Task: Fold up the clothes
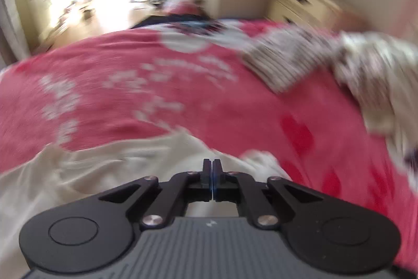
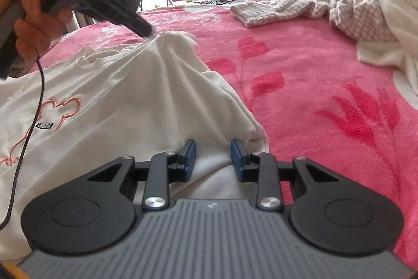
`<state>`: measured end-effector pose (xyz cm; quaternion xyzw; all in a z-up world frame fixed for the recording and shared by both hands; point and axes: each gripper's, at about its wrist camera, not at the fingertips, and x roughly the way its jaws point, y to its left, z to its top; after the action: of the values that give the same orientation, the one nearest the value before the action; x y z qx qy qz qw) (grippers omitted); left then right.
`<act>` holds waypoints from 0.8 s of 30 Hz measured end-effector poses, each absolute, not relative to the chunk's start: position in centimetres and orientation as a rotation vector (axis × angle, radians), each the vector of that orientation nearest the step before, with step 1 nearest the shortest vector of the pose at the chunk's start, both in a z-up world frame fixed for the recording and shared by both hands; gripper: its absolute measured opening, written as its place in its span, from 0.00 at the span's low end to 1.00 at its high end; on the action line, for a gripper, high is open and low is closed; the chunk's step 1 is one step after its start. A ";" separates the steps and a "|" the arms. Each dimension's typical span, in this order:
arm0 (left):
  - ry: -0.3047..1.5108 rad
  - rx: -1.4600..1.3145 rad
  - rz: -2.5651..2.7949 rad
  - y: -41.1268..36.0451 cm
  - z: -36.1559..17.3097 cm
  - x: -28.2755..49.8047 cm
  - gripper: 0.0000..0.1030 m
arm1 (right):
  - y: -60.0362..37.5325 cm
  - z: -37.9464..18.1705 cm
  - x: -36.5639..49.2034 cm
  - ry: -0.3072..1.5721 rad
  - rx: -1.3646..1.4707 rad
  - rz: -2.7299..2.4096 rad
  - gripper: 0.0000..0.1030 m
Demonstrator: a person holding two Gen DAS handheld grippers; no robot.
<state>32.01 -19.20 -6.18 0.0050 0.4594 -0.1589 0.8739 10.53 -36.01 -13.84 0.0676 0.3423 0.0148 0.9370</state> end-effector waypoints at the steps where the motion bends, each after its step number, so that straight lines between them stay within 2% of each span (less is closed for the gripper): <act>1: 0.961 -0.025 -0.319 -18.6 -5.9 32.4 0.02 | -36.0 -13.9 10.4 0.695 0.140 0.029 0.28; 3: 0.980 -0.054 -0.344 -18.8 -5.4 33.0 0.11 | -35.9 -14.0 10.3 0.687 0.138 0.027 0.28; 5: 1.015 -0.034 -0.388 -20.4 -5.2 33.3 0.47 | -35.7 -14.0 10.1 0.680 0.132 0.024 0.28; 7: 1.058 0.039 -0.444 -23.2 -5.6 33.4 0.60 | -35.6 -14.0 10.0 0.675 0.130 0.023 0.28; 10: 1.149 0.227 -0.429 -28.2 -7.6 33.5 0.57 | -35.5 -13.9 9.9 0.662 0.121 0.023 0.28; 11: 1.184 0.256 -0.403 -29.4 -8.5 33.7 0.46 | -35.6 -13.9 9.8 0.656 0.121 0.028 0.28; 12: 1.216 0.249 -0.382 -30.0 -9.2 33.9 0.41 | -35.7 -13.7 9.6 0.652 0.127 0.037 0.28; 13: 1.243 0.216 -0.367 -30.1 -9.7 34.0 0.23 | -35.9 -13.6 9.4 0.647 0.137 0.047 0.28; 14: 1.266 0.173 -0.353 -30.1 -10.0 34.0 0.11 | -36.2 -13.4 9.1 0.642 0.153 0.063 0.29; 21: 1.186 -0.171 -0.377 -25.9 -9.3 34.3 0.10 | -39.6 -11.1 5.6 0.550 0.266 0.081 0.28; 24: 1.193 -0.273 -0.375 -24.7 -10.4 34.7 0.10 | -40.5 -11.2 6.4 0.581 0.209 0.030 0.29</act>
<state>34.69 -24.66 -10.39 -0.1273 0.5565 -0.1749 0.8022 6.37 -40.50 -11.18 0.1027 0.2858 0.0148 0.9527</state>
